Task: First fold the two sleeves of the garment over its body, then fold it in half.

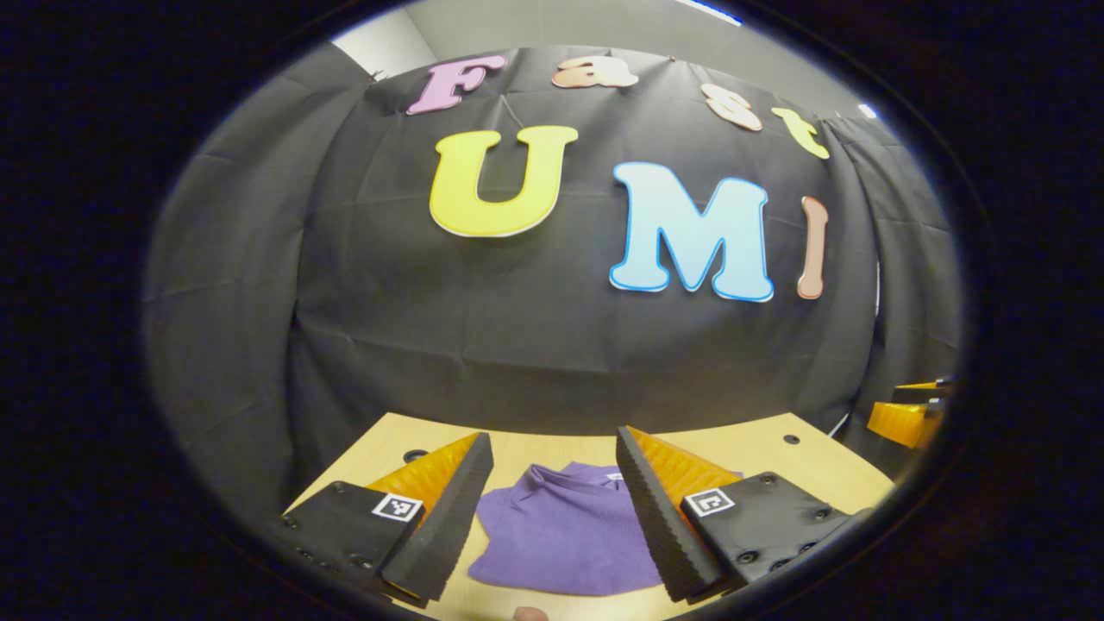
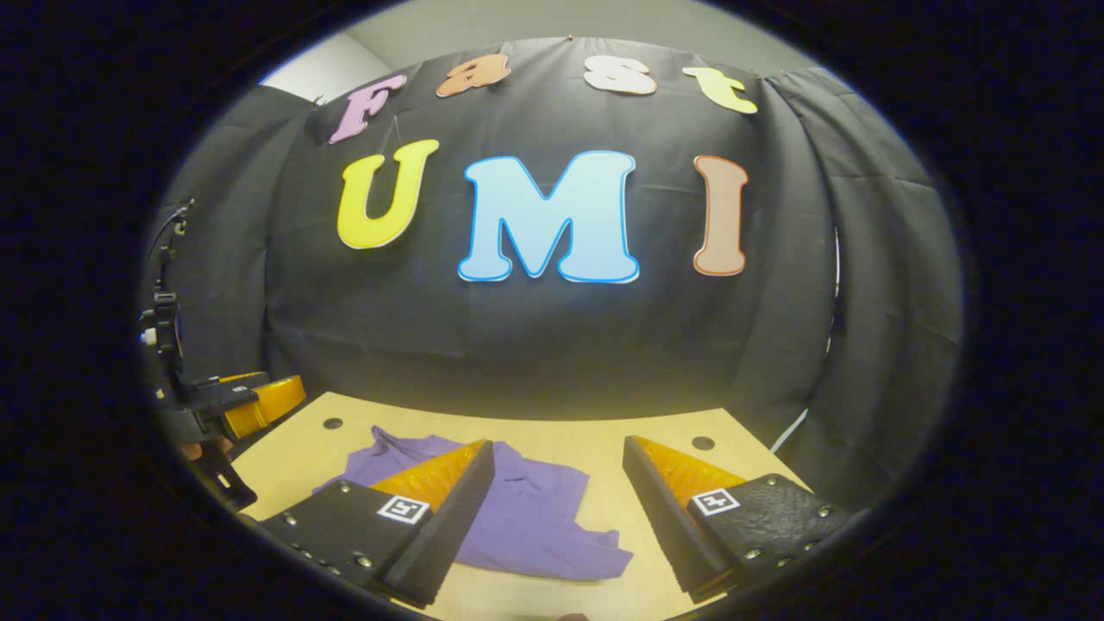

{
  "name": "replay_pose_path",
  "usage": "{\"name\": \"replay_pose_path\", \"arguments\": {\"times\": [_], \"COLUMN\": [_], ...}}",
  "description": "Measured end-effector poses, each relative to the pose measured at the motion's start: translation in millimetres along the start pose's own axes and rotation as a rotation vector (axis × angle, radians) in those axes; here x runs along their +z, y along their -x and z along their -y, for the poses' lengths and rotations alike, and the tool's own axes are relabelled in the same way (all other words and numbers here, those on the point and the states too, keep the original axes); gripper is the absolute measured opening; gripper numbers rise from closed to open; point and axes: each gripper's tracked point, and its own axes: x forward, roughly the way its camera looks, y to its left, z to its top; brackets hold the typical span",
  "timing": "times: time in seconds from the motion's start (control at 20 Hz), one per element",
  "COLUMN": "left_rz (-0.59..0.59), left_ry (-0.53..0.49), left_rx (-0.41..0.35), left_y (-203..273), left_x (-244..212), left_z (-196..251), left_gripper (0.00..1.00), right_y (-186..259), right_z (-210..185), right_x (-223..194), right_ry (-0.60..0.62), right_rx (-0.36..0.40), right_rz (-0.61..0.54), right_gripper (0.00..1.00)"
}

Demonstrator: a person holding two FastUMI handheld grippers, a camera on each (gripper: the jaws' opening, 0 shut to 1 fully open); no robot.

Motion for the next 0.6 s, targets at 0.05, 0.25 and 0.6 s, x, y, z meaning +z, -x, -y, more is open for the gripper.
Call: {"name": "replay_pose_path", "arguments": {"times": [0.05,0.25,0.6], "left_rz": [0.013,0.054,0.112], "left_ry": [-0.003,-0.034,-0.032], "left_rx": [-0.005,-0.023,-0.008], "left_y": [10,40,76], "left_x": [4,16,33], "left_z": [4,19,32], "left_gripper": [0.95,0.93,0.94], "right_y": [7,32,55], "right_z": [0,4,7], "right_x": [2,11,25], "right_ry": [0.005,0.023,0.075], "right_rx": [-0.004,-0.014,-0.001], "right_rz": [0.010,0.049,0.128], "right_gripper": [0.95,0.95,0.95]}}
